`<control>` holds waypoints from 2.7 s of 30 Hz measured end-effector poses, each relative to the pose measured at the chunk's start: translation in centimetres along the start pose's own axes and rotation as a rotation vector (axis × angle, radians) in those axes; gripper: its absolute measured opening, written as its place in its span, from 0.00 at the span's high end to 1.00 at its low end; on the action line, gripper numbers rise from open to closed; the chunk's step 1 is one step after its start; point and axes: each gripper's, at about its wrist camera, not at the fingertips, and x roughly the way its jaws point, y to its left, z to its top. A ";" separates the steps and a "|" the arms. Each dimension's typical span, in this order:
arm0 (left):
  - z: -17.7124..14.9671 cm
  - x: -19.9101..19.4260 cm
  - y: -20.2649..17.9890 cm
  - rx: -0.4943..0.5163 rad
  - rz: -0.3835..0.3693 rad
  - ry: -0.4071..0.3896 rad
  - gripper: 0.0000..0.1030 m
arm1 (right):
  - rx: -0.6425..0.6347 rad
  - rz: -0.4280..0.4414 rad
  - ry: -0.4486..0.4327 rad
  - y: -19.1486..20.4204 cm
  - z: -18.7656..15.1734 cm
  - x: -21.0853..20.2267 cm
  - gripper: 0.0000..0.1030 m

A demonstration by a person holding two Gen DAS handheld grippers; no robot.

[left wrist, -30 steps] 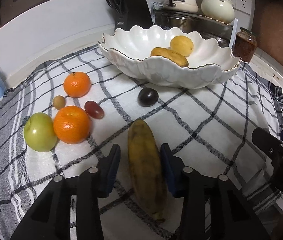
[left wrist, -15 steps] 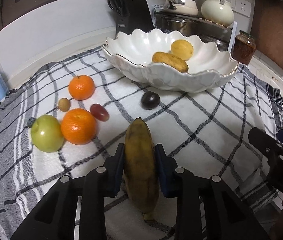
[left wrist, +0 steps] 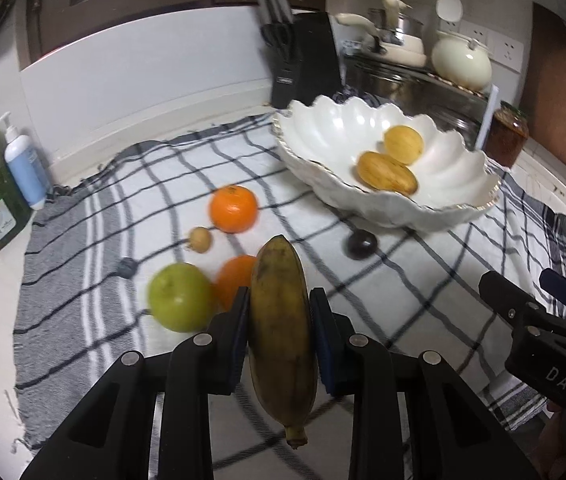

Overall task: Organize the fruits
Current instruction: 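Lift the banana with the left tool while the right tool grasps the dark plum, then lower the banana and plum into the bowl and open both tools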

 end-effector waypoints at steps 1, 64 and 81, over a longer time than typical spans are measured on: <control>0.2 -0.1 0.5 -0.009 0.001 0.001 0.71 | -0.007 0.010 0.000 0.6 0.2 0.1 0.09; 3.4 -1.5 4.9 -0.077 0.013 -0.053 0.71 | -0.084 0.107 0.017 6.8 2.6 0.6 0.73; 9.0 -1.7 -2.0 0.009 -0.071 -0.097 0.71 | -0.016 0.016 -0.079 0.5 7.3 -2.6 0.73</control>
